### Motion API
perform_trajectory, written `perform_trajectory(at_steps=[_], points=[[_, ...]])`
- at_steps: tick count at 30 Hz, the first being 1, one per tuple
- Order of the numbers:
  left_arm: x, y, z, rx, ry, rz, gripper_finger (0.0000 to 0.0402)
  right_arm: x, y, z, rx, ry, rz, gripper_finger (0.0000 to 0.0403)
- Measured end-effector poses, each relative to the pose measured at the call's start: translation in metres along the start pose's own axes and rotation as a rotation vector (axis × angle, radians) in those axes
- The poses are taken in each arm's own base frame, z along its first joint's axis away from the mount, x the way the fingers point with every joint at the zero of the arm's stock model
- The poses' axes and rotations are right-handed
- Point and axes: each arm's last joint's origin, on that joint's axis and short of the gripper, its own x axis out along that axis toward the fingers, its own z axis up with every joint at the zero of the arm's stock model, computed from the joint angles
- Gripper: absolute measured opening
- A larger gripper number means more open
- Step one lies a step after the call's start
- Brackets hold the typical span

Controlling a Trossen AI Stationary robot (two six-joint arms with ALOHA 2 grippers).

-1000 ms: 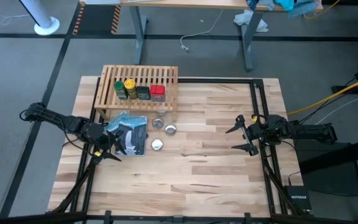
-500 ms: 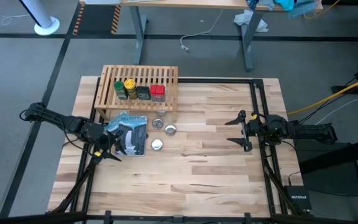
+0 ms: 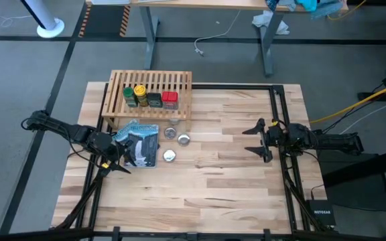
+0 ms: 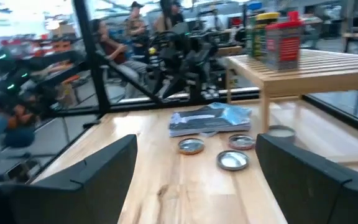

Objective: Shelf spices
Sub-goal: Remove the green seasoning bottle from the shelf

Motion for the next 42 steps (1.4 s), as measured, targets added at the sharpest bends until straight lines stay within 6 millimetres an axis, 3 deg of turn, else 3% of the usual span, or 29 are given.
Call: perform_trajectory(at_steps=[14,28,36,42], points=[[0.000,0.003,0.000,-0.046,-0.005,0.101,0.0169,-0.002,-0.009,0.010,0.053,-0.146,-0.342,0.0335],[0.000,0.005,0.001,-0.094,-0.032,0.183,0.0169,-0.002,-0.010,0.011,0.109,-0.161,-0.360,0.0335],[-0.007,0.009,0.029,-0.237,-0.387,0.367,0.0169,-0.002,-0.010,0.011,0.109,-0.161,-0.360,0.0335],[-0.011,0.008,0.039,-0.114,-0.473,0.399,0.0169,-0.002,-0.010,0.011,0.109,-0.161,-0.360,0.0335]])
